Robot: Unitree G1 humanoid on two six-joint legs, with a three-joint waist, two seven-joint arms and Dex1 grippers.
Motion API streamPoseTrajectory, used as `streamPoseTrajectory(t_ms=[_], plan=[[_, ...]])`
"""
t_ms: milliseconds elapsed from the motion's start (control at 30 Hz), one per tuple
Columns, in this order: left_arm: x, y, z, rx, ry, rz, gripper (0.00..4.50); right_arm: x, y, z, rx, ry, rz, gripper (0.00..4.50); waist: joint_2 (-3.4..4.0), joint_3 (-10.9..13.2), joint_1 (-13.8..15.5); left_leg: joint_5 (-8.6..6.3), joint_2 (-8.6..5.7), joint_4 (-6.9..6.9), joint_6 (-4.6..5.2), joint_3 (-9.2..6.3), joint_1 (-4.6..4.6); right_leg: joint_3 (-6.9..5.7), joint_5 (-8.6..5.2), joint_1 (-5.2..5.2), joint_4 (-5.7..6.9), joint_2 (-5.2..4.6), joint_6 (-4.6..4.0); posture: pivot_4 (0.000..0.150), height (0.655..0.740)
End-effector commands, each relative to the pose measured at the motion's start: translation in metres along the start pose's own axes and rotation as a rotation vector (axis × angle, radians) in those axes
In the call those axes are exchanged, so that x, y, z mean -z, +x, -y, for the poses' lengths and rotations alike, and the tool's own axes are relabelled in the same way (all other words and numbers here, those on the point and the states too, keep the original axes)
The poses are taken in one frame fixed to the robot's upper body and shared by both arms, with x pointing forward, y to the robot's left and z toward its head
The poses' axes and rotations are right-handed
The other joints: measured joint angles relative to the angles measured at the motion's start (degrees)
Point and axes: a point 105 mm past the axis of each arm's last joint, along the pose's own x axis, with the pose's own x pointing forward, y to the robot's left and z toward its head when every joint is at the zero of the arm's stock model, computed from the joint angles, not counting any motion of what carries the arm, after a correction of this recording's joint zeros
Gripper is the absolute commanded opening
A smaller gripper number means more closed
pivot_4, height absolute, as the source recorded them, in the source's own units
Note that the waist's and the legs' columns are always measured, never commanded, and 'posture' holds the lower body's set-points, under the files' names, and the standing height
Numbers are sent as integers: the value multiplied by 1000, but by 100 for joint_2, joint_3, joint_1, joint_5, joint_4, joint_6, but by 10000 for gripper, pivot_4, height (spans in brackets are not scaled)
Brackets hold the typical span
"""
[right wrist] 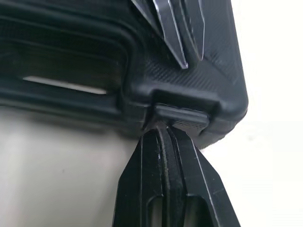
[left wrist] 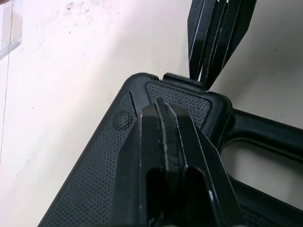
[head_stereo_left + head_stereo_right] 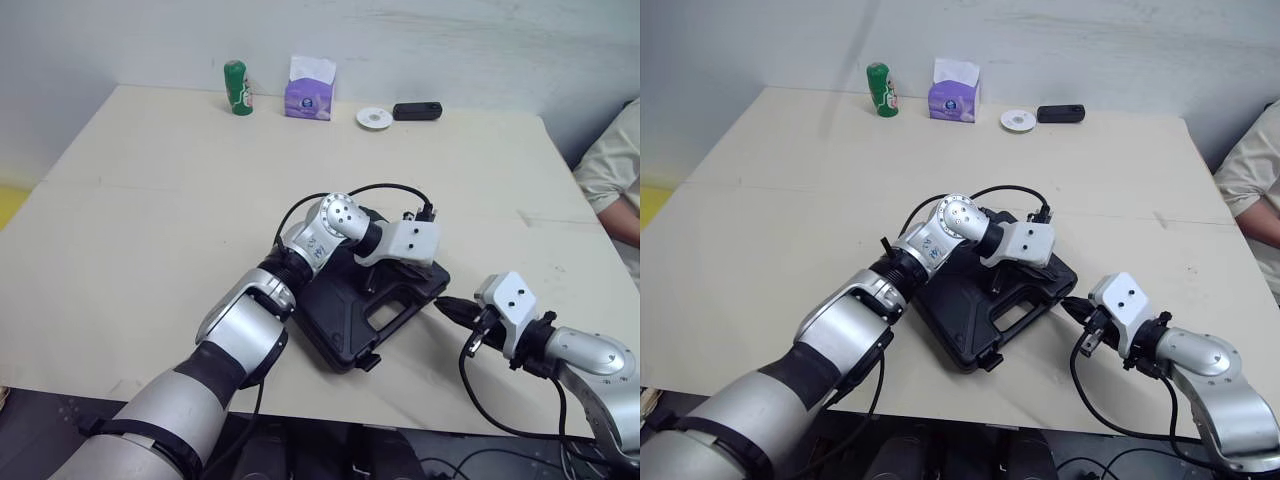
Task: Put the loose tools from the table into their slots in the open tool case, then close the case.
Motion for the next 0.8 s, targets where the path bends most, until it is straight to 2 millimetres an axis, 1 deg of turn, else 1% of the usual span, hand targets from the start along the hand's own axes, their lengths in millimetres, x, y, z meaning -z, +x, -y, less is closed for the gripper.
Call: streamPoseTrajectory(t_ms=[33,333,400,533,600,700,800], plan=[[49,17,42,155,-113,-175,424,-27,-1,3,4,-69,81,0,1,-1,-12,0,0,0,0,0,0,0,0,0,0,-1,0,1500,7316],[49,16,41,153,-117,-176,424,-42,8,2,-30,-97,112,0,11,-21,-94,0,3,0,0,2,7,3,1,-1,10,0,-2,1500,7316],[49,17,41,149,-118,-177,424,-42,11,2,-40,-98,112,0,15,-30,-57,-2,3,0,-1,0,5,1,1,-2,8,0,-2,1500,7316],[50,17,41,141,-124,-177,424,-38,12,2,-49,-111,90,0,3,-59,-17,-4,3,0,0,1,2,0,1,-1,0,0,-2,1500,7316],[51,16,42,139,-131,-175,424,-37,8,3,-42,-115,80,0,-2,-71,-13,-5,3,0,1,1,2,-1,1,0,-1,0,-2,1500,7316],[52,14,41,137,-134,-175,424,-36,-3,9,-19,-112,61,0,-2,-73,-8,-8,3,0,3,-1,1,-1,1,0,-3,0,-2,1500,7316],[52,12,39,127,-140,-170,424,-26,-14,14,0,-110,17,0,-3,-74,0,-14,3,0,6,-1,0,-1,1,0,-7,0,-2,1500,7316]])
